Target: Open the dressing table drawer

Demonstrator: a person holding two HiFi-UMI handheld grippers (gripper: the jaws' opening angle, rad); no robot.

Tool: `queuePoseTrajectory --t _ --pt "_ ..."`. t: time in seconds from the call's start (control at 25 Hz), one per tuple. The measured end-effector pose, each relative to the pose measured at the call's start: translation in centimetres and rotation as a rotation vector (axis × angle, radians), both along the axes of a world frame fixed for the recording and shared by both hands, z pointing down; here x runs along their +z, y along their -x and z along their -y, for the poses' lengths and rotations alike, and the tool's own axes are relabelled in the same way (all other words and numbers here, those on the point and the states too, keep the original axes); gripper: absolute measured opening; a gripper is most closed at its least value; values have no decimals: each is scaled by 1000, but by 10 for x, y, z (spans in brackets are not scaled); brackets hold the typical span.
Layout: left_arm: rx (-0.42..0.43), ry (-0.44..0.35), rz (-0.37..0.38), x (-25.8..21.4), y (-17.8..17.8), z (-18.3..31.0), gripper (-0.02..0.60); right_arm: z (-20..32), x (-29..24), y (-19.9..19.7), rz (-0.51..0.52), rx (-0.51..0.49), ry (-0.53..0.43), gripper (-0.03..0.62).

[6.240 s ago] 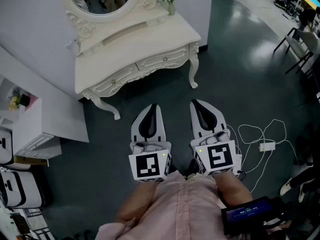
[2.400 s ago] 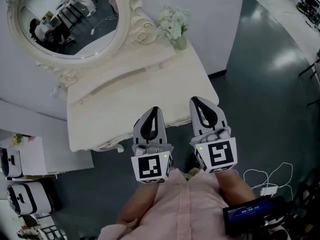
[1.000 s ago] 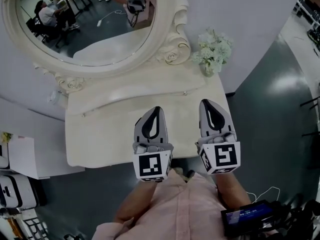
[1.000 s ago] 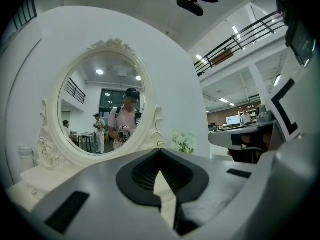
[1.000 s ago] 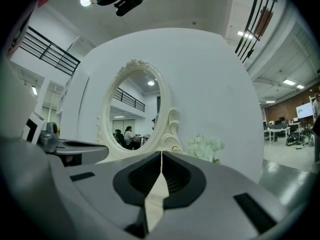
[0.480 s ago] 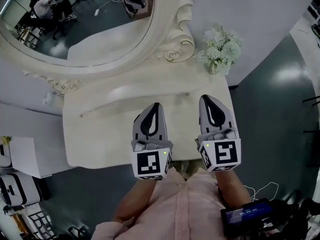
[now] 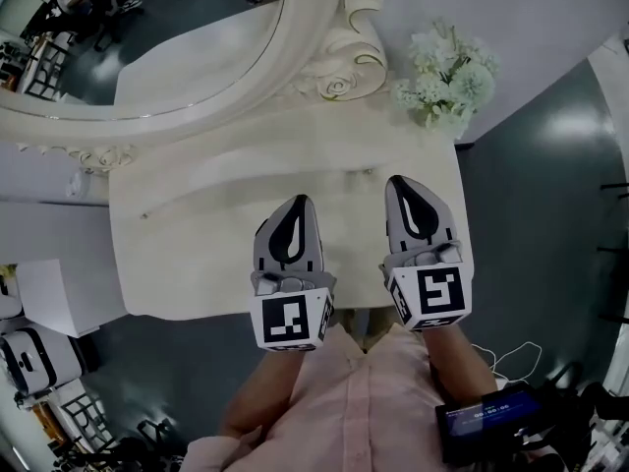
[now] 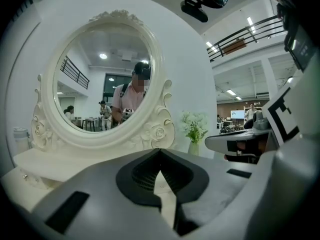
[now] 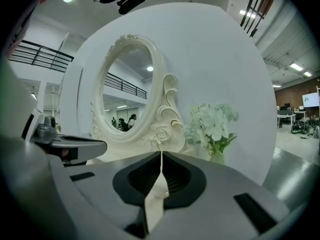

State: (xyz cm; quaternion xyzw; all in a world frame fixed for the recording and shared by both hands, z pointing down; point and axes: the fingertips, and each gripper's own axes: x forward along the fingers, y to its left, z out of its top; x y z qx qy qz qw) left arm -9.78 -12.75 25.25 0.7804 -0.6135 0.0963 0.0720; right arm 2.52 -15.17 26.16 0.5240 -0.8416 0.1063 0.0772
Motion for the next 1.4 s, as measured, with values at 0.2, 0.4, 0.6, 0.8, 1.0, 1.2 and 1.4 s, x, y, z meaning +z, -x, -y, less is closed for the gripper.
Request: queuePoseTrajectory --t 0.2,0.4,0.6,0.8,1.0,1.2,1.4 --pt "-4 71 1 34 3 -1 21 -1 39 3 -10 -10 83 20" --pt "-10 127 6 63 7 -5 21 -3 78 7 -21 -18 161 20" --pt "-38 162 4 82 17 -6 21 -3 103 10 -23 -20 205 20" --pt "-55 179 2 90 23 -4 21 3 115 14 -25 -21 221 20" --pt "-62 197 -5 98 25 1 21 10 122 19 -6 -40 232 43" --pt "-73 222 -11 107 29 7 21 20 135 23 -14 -48 262 129" --pt "-86 241 -16 115 33 13 21 28 145 24 -27 -45 284 129"
